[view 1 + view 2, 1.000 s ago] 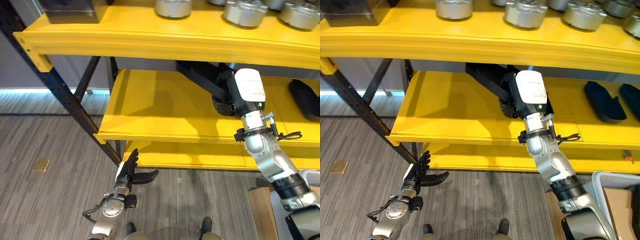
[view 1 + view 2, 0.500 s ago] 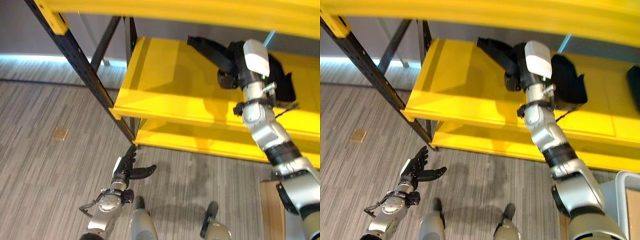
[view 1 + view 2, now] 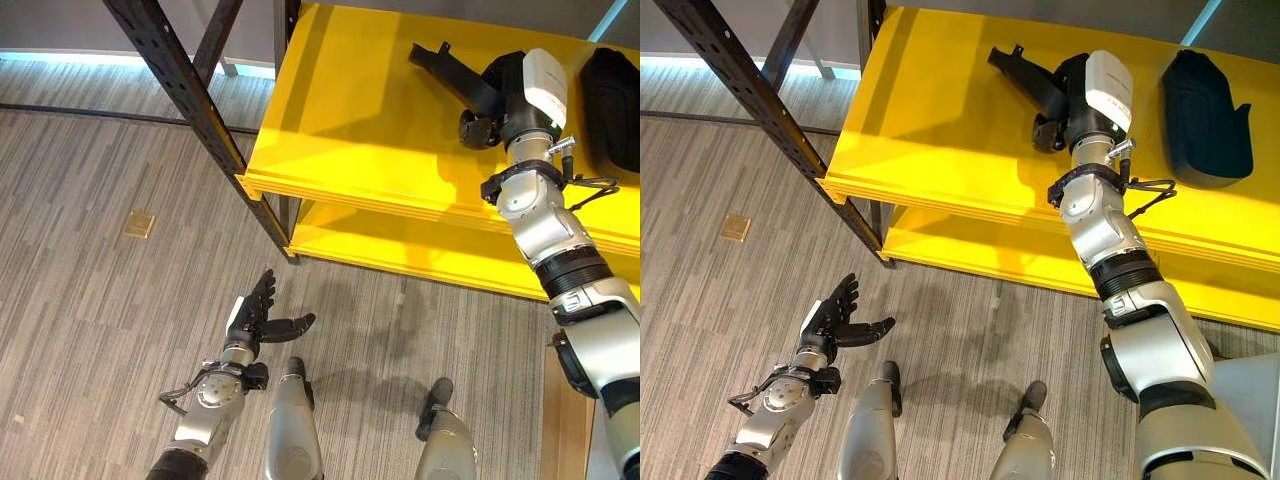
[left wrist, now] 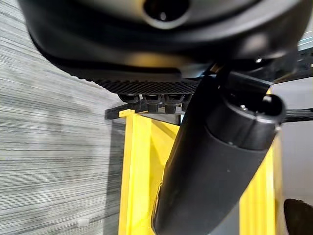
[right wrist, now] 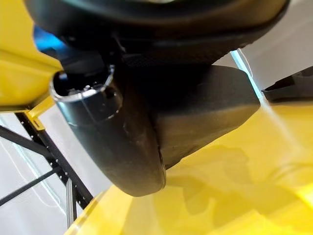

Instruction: Move parts from the plastic box to the shelf.

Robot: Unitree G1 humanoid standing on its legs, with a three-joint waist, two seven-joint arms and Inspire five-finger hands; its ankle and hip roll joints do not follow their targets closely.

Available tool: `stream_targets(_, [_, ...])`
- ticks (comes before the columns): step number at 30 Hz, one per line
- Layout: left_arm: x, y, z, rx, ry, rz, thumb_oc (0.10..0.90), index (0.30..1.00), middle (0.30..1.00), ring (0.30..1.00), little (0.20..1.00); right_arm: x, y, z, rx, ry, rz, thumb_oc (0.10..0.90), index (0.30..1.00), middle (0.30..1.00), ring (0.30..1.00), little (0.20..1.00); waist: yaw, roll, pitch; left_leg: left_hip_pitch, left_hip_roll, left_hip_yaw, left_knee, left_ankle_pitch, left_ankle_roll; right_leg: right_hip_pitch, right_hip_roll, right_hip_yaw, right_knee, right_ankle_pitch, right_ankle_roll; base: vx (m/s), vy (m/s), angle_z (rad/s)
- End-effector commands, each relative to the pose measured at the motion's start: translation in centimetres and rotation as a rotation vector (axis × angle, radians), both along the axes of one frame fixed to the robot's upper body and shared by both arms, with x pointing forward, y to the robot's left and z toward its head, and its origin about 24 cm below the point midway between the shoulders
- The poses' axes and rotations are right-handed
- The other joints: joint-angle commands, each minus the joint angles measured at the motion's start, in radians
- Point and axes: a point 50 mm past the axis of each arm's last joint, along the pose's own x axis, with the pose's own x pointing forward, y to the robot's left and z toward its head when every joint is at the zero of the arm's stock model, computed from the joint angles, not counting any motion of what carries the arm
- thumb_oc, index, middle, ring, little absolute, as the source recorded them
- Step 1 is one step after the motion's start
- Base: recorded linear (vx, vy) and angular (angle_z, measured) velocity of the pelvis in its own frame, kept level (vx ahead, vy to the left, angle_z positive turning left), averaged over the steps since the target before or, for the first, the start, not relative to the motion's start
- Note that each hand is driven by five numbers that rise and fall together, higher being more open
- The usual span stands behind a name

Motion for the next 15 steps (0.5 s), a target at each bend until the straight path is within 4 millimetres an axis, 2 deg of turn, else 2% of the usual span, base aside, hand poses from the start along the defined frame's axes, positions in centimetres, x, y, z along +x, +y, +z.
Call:
stream_targets(1, [0.49, -0.05, 3.63, -0.004, -0.197, -0.04, 0.9, 1.0, 1.0, 1.0, 1.0, -2.02, 2.06, 9.34, 0.107, -0.391, 0.083, 0.4, 0.3, 0.3, 0.3, 0.3, 0.007, -0.018, -0.082, -0.031, -0.001, -0.008, 0.003, 0.054, 0.002, 0.062, -0.035, 0.04, 0.184, -0.134, 0.013, 0.03, 0.002, 0.1])
stream_targets(15, [0.65, 0.05, 3.76, -0.004, -0.2, -0.029, 0.9, 1.0, 1.0, 1.0, 1.0, -2.26, 1.76, 9.95, 0.151, -0.445, 0.044, 0.4, 0.3, 0.3, 0.3, 0.3, 0.012, -0.015, -0.079, -0.064, -0.026, -0.025, 0.031, 0.041, 0.008, 0.063, -0.048, 0.027, 0.194, -0.135, 0.013, 0.02, 0.005, 0.06])
